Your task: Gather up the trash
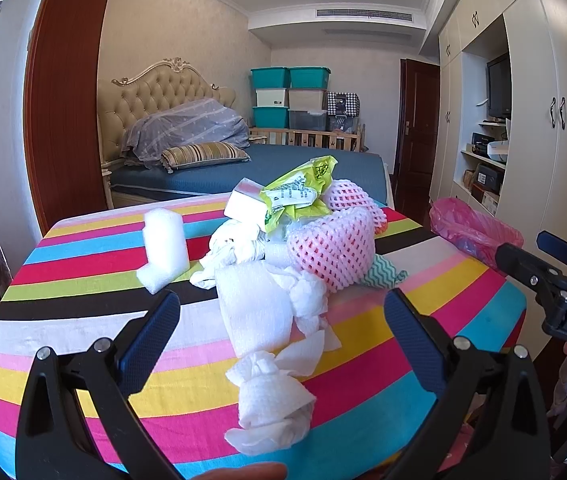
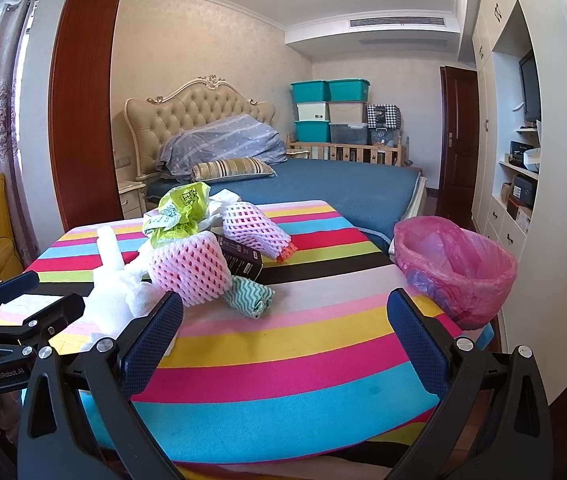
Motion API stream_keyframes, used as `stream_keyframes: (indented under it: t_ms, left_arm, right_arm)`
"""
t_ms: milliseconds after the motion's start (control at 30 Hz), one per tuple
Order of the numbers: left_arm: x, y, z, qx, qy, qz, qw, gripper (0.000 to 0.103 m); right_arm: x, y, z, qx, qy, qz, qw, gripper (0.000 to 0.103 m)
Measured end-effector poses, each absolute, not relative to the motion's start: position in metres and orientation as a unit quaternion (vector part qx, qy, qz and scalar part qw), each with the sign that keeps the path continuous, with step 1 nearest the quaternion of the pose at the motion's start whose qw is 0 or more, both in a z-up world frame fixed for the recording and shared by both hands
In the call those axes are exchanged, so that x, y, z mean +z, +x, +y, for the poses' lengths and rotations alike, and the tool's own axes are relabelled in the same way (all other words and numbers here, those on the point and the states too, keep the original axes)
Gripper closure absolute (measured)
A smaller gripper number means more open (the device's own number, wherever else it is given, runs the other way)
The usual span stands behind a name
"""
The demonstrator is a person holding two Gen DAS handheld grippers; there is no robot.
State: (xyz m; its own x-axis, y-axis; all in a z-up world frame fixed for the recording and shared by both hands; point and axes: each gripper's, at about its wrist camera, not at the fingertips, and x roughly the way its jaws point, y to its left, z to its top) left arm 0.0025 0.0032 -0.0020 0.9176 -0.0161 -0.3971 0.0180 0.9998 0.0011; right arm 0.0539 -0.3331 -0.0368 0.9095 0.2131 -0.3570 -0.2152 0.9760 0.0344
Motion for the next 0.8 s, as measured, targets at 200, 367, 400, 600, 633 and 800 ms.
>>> stream_keyframes:
  t_ms: [200, 367, 400, 600, 633, 800]
  left_arm:
    - [-0.0033, 0.0000, 0.0018, -0.008, 0.002, 0.203, 0.979, 0.004]
    - [-0.0087, -0.0020, 0.0018, -0.008, 0.001, 0.204, 0.979, 0.004]
    - [-0.0096, -0.0033, 0.0008, -0.008, 0.001, 0.204, 0.979, 0.004]
    - [-0.0096, -0.0028, 0.0012, -0.009, 0.001, 0.205, 0.979, 0.004]
    - [-0.0089, -0.0020, 0.0020, -0.009, 0.001, 0.205, 0.979, 0.004]
    - [-0.0103, -0.0027, 0.0017, -0.008, 0.000, 0.205, 0.979, 0.004]
  right_arm:
    - [-0.0375, 0.0556, -0.3329, 0.111, -0.002, 0.187, 0.976, 0.007]
    - [-0.0381, 0.0554, -0.3322, 0.113, -0.002, 0.187, 0.976, 0.007]
    - [-0.0386, 0.0569, -0.3319, 0.113, -0.002, 0.188, 0.976, 0.007]
    - [-0.0394, 0.0573, -0.3311, 0.115, -0.002, 0.190, 0.975, 0.007]
    - [-0.0395, 0.0574, -0.3310, 0.116, -0.002, 0.190, 0.975, 0.007]
    - [-0.0400, 0.0574, -0.3304, 0.116, -0.002, 0.191, 0.975, 0.007]
